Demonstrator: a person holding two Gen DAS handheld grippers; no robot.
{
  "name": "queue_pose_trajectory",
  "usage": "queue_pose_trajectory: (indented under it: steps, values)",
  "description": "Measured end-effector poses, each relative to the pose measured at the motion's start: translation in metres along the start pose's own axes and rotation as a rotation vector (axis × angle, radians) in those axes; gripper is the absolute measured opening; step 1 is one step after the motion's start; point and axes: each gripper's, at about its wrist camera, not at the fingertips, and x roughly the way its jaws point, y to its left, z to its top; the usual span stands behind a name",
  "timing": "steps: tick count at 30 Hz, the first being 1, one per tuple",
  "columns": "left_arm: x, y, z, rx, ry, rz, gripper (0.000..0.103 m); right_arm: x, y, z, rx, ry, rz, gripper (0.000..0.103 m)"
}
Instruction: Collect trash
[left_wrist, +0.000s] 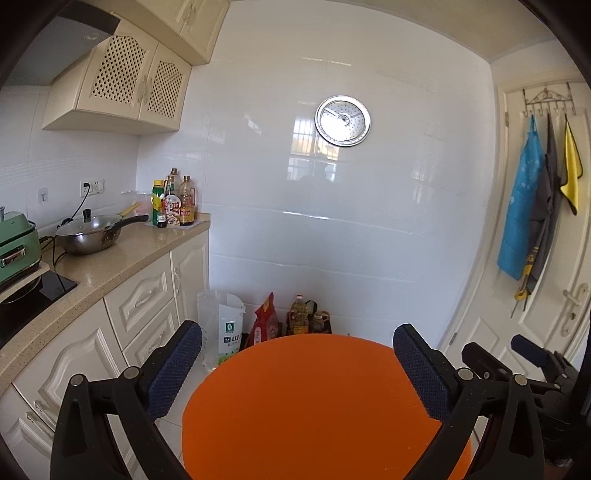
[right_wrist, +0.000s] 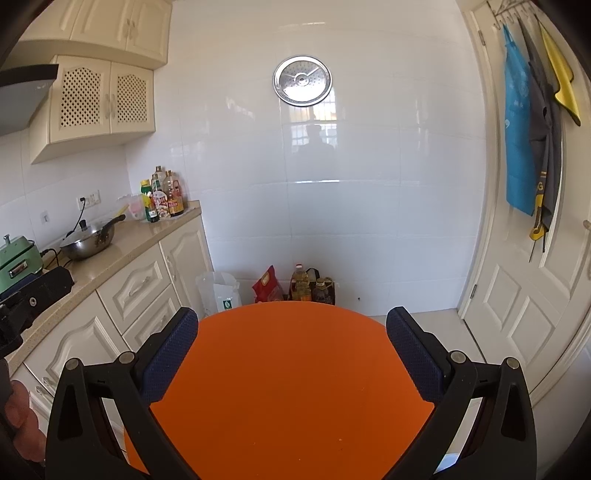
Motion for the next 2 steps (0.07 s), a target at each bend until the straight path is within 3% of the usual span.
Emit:
queue_pose_trajectory:
  steps: [2]
  values:
    - [-0.0026, -0.0011, -0.0023, 0.009, -0.004, 0.013, 0.102, 0.0007, -0.001, -0.0009, 0.002, 0.004, 0.0, 0.103]
